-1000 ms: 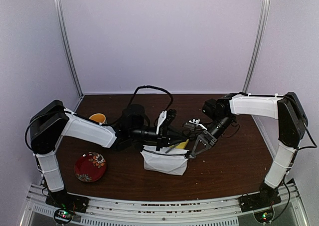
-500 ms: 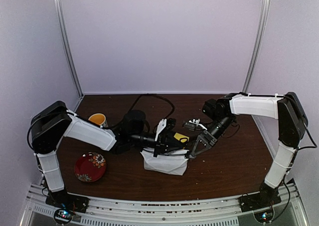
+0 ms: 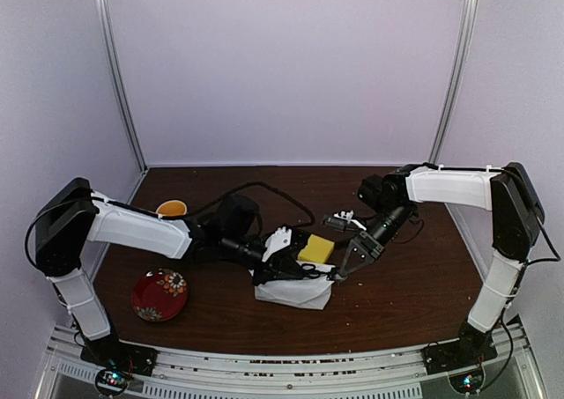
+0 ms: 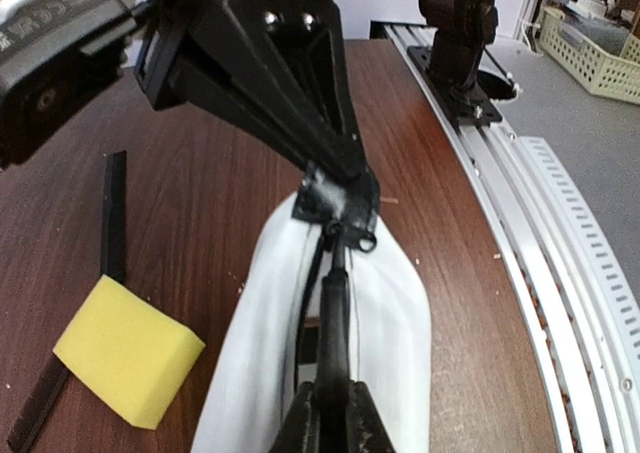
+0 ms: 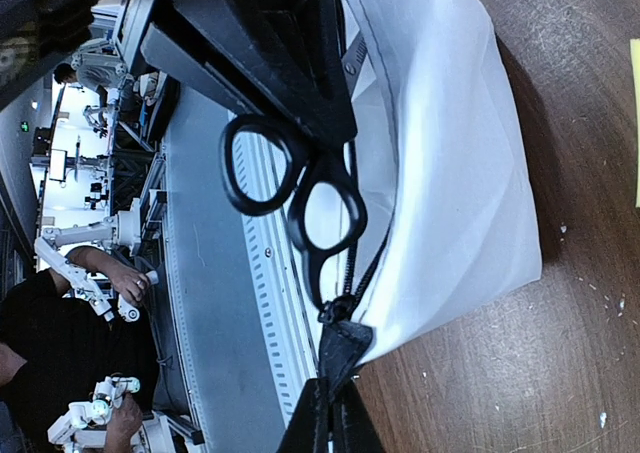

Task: Sort the hair-cutting tools
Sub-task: Place the scissors in the kit bag.

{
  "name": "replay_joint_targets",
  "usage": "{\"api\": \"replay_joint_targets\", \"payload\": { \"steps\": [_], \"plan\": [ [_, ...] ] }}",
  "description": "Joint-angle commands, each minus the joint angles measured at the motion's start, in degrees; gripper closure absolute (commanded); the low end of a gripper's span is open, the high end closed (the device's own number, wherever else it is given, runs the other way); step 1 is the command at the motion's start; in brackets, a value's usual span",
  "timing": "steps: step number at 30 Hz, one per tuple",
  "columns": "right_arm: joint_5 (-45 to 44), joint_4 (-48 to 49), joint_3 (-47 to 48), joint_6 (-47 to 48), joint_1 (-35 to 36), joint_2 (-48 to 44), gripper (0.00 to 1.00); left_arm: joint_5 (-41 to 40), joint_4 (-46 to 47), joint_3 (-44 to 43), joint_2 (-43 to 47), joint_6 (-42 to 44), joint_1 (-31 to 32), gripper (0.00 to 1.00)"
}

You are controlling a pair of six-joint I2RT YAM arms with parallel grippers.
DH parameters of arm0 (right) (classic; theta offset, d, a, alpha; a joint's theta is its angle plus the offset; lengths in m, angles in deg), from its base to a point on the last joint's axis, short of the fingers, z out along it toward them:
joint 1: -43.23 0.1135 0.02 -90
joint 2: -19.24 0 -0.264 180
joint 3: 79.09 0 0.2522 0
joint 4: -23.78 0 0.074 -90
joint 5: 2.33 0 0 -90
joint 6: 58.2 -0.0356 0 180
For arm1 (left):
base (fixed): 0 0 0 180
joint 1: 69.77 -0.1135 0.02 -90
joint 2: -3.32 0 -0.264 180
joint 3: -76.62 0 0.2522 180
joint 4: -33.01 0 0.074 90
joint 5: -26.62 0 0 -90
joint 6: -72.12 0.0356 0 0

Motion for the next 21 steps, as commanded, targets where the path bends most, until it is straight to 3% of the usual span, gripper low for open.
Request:
{"api": "replay_joint_targets", "payload": {
  "steps": [1, 16, 21],
  "plan": [
    [0.1, -0.9, 1.2, 0.7, -0.1, -0.6, 1.0, -3.0, -11.0, -2.1, 2.4, 7.0, -0.3, 1.0],
    [-0.7, -1.0, 1.8, 0.8, -0.1, 0.1, 1.0, -11.0, -27.2, -11.1, 1.0, 9.9, -0.3, 1.0],
    [-0.9, -1.3, 2.0, 0.8, -0.1, 0.3, 1.0, -11.8, -28.0, -12.0, 1.0, 7.6, -0.3, 1.0]
  ]
}}
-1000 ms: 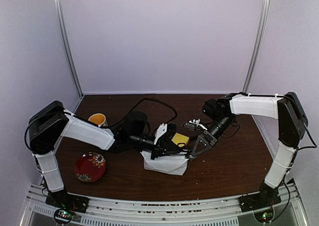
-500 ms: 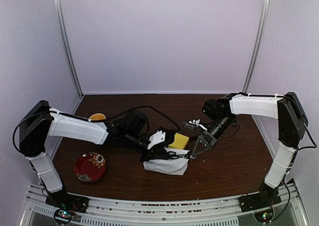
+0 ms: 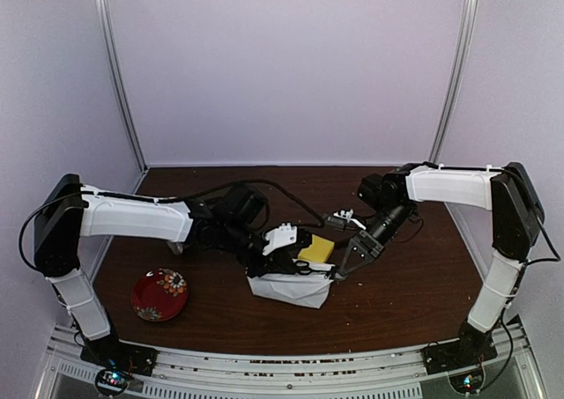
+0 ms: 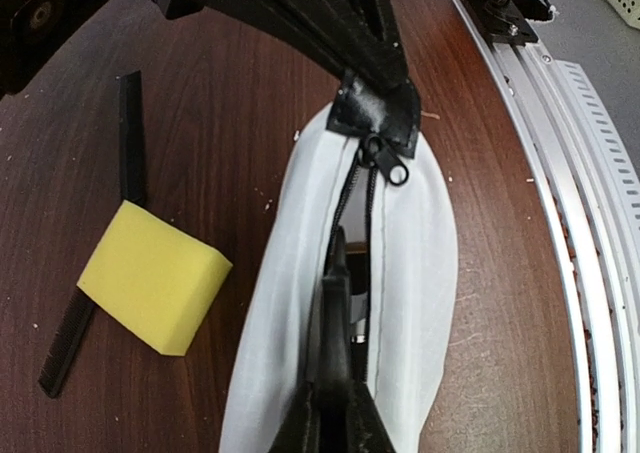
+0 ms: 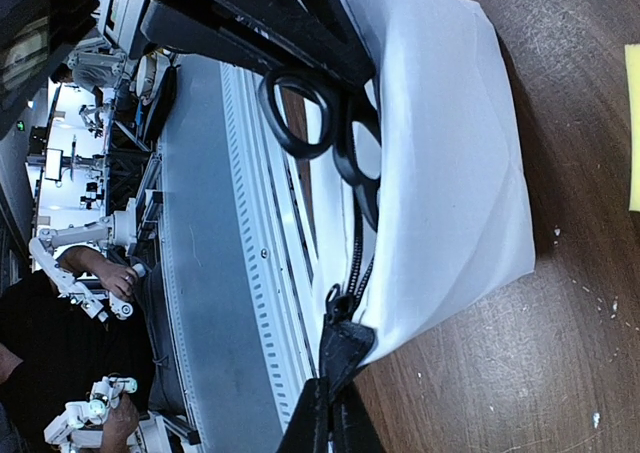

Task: Sort the hair-cutting tools
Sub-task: Place the scissors in the kit bag.

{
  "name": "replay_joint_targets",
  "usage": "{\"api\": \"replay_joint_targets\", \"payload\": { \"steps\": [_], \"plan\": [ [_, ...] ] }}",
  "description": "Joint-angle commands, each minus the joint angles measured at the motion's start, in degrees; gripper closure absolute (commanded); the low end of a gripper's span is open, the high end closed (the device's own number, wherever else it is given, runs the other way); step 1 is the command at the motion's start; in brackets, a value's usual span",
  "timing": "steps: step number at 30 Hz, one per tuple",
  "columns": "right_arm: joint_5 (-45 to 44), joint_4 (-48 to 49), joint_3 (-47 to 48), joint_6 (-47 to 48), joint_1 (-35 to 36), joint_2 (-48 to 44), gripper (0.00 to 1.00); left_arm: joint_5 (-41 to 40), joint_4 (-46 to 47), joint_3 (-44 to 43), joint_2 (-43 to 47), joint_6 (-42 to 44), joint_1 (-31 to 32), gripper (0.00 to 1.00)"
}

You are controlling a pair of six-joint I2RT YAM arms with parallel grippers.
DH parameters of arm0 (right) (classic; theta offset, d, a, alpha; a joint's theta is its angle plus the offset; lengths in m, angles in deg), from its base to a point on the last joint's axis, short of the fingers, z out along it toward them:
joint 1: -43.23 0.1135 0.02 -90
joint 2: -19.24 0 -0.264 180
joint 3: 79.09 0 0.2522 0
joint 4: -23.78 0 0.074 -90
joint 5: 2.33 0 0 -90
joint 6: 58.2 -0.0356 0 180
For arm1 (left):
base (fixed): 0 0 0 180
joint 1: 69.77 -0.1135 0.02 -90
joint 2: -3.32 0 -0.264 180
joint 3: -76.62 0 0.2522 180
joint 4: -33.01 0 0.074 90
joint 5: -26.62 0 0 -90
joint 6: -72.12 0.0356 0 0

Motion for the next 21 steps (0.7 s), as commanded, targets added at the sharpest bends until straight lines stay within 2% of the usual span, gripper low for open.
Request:
{"api": "replay_joint_targets", "payload": {
  "steps": [1, 5, 9, 14, 17, 21],
  "plan": [
    [-0.2, -1.3, 1.6, 0.8, -0.1, 0.3, 1.0, -2.3, -3.6, -2.7, -0.5, -1.6, -0.3, 1.0],
    [-0.3, -1.6, 2.0, 0.9, -0.1, 0.4, 1.0, -1.9, -5.8, -5.3, -1.5, -3.2, -0.1, 1.0],
    [-0.6, -2.0, 2.8, 1.1, -0.1, 0.7, 1.0, -3.6, -8.6, -5.3, -1.0, 1.3, 1.3, 0.98],
    [-1.5, -4.0, 4.5, 2.2, -0.1, 1.6, 1.0, -7.4, -10.4, -5.4, -0.6, 0.6, 2.8, 0.84],
    [-3.3, -4.2, 4.8, 2.1, -0.1, 1.9, 0.95, -9.3, -9.8, -5.5, 0.3, -1.2, 2.9, 0.74],
    [-8.2, -1.7, 3.7, 0.6, -0.4, 0.2, 0.88, -11.1, -7.4, -4.5, 3.2, -3.0, 2.9, 0.7]
  ]
}}
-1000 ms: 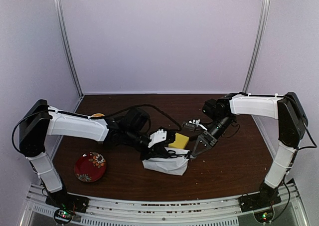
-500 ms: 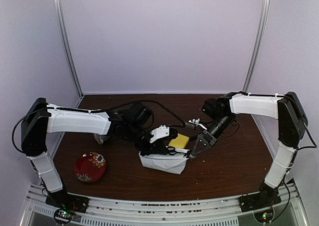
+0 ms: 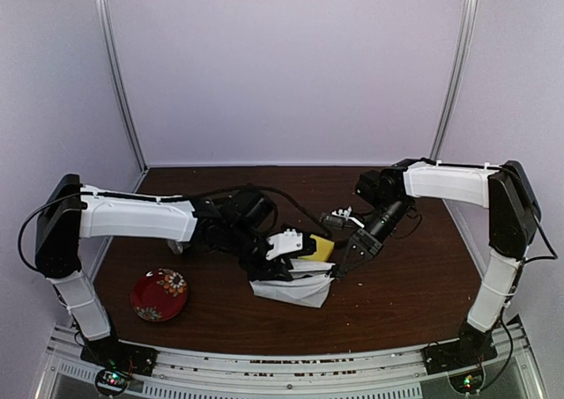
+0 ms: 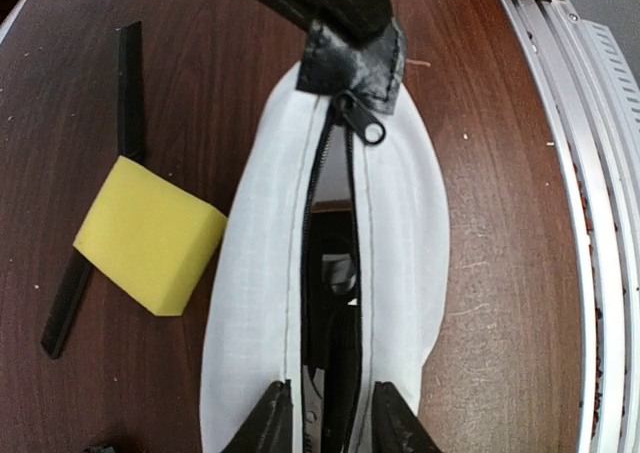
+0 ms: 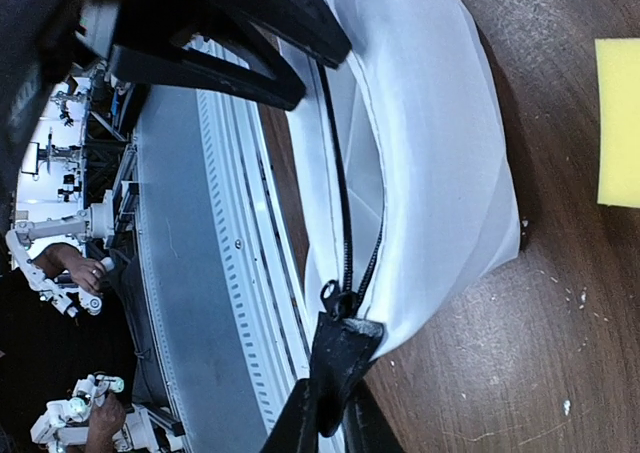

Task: Sort the hair-cutting tools
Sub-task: Place the scissors in the kit bag, then pick up the kit bag from the center of the board.

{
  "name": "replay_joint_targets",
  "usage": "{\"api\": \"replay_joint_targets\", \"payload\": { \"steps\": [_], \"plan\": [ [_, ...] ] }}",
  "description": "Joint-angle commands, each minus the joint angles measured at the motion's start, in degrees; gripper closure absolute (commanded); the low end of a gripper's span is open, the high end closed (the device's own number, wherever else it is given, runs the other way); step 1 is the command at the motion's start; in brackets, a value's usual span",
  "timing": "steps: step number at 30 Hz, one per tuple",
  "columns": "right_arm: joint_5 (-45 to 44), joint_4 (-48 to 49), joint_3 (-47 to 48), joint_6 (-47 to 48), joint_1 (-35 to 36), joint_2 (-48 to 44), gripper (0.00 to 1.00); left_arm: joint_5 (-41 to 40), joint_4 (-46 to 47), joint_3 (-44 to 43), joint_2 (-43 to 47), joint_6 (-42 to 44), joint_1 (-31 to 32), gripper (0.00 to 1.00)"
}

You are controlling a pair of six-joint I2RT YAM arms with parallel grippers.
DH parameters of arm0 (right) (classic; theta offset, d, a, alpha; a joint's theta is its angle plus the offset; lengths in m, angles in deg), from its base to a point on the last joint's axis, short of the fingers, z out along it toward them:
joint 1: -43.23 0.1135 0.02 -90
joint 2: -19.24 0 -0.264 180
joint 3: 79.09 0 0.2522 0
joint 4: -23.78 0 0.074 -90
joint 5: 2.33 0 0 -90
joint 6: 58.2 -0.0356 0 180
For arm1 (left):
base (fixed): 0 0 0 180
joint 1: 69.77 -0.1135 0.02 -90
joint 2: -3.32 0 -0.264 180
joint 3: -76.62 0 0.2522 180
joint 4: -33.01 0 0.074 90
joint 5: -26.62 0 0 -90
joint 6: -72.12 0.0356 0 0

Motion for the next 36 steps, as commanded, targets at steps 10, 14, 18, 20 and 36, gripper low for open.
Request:
{"api": "replay_joint_targets", "payload": {
  "steps": [10, 14, 18, 20, 36],
  "plan": [
    [-9.2, -7.9, 7.4, 4.2, -7.4, -4.7, 0.71, -15.5, 6.7, -1.5, 22.4, -13.5, 0.0, 0.15],
    [-12.6, -10.0, 11.1, 4.6, -9.1, -7.5, 0.68, -31.0, 21.9, 6.4, 30.7, -21.3, -0.1, 0.02],
    [-18.8, -3.0, 9.9, 5.5, -9.3, -14.6, 0.67, -37.0, 24.3, 10.5, 32.1, -28.6, -3.0, 0.02],
    [-21.0, 3.5, 5.9, 4.7, -9.4, -19.0, 0.67, -38.6, 20.8, 9.8, 29.4, -30.6, -3.8, 0.02],
    [-18.0, 27.6, -12.3, -10.3, -13.2, -32.6, 0.0, -45.8, -10.5, -1.1, 18.9, -53.4, -9.2, 0.02]
  ]
}}
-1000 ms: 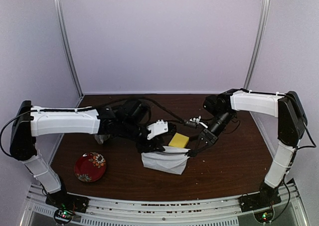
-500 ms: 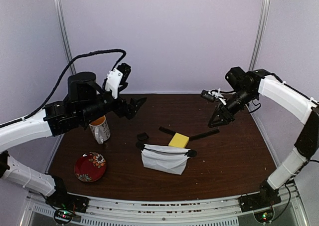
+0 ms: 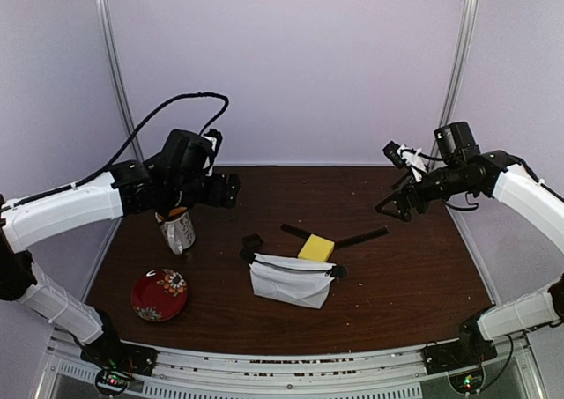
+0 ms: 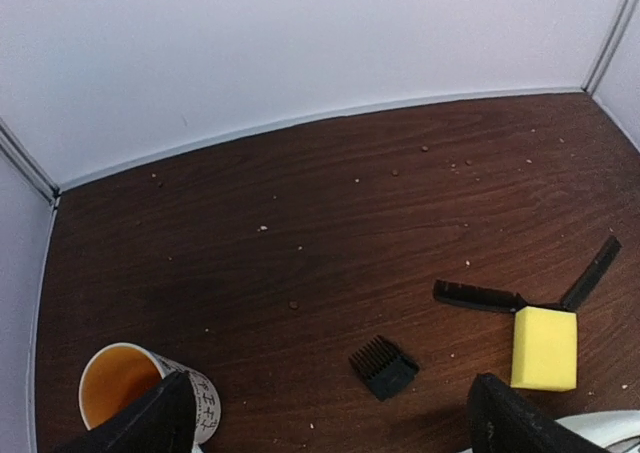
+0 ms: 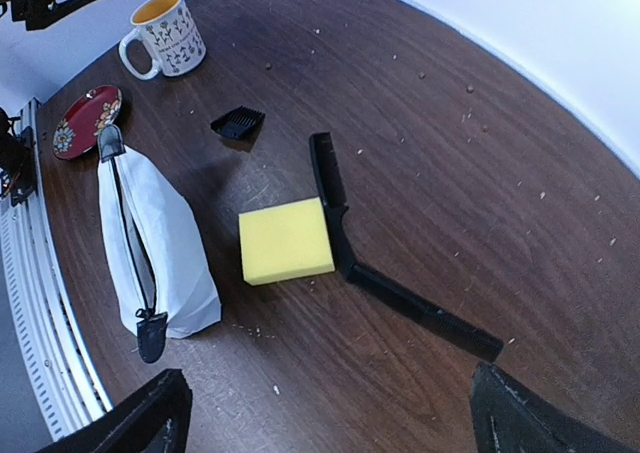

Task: Sort the hair-cutting tools
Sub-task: Pick up the kit bag from the center of the board.

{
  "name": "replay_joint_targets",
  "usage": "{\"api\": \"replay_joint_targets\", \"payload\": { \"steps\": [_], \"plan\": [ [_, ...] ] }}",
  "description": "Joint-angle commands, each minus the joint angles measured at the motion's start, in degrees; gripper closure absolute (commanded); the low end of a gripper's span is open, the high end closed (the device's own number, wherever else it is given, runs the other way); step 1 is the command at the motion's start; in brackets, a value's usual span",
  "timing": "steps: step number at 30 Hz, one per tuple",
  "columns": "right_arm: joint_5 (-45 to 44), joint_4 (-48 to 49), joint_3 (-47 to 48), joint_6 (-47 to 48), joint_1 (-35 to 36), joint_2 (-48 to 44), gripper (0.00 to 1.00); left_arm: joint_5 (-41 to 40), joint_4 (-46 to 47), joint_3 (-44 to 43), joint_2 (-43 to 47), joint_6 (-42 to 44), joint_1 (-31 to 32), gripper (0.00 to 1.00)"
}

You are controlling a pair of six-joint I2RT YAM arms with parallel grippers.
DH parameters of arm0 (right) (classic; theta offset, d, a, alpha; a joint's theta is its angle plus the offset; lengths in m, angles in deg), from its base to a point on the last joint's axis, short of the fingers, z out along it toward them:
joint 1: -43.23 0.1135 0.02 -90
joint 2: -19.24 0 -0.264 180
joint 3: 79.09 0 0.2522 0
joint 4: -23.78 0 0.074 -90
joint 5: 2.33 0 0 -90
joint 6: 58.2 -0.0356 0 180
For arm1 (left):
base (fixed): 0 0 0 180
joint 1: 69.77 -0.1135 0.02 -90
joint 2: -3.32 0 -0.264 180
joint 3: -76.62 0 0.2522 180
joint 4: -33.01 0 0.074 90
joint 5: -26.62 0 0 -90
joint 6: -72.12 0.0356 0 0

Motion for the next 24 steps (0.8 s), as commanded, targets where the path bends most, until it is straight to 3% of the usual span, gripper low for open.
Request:
{"api": "replay_joint_targets", "payload": {
  "steps": [1, 2, 6, 9, 17, 24],
  "plan": [
    [8.7, 2.7, -3.4, -2.6, -0.2, 1.1, 0.02, 5.3, -5.8, 0.4, -2.6, -5.5, -1.8, 0.02],
    [9.5, 1.9, -3.3, -2.6, 0.1, 1.6, 0.08, 10.6, -2.3, 3.3, -1.8, -5.5, -2.4, 0.06],
    [13.6, -2.8, -2.7, -1.2, 1.7, 5.4, 0.25, 33.5, 5.7, 10.2, -1.5, -9.5, -6.2, 0.36],
    [12.3, -6.8, -4.2, 2.5, 4.8, 9.1, 0.3, 40.6, 3.9, 10.6, -3.3, -11.7, -6.2, 0.39],
    [14.0, -7.5, -5.7, 3.1, 11.2, 14.0, 0.28, 44.6, 3.8, 14.7, -2.7, -14.2, -5.9, 0.38],
    [14.8, -9.9, -2.4, 3.3, 13.3, 20.4, 0.28, 46.0, 4.3, 15.3, -4.9, -14.4, -5.9, 0.52]
  ]
}}
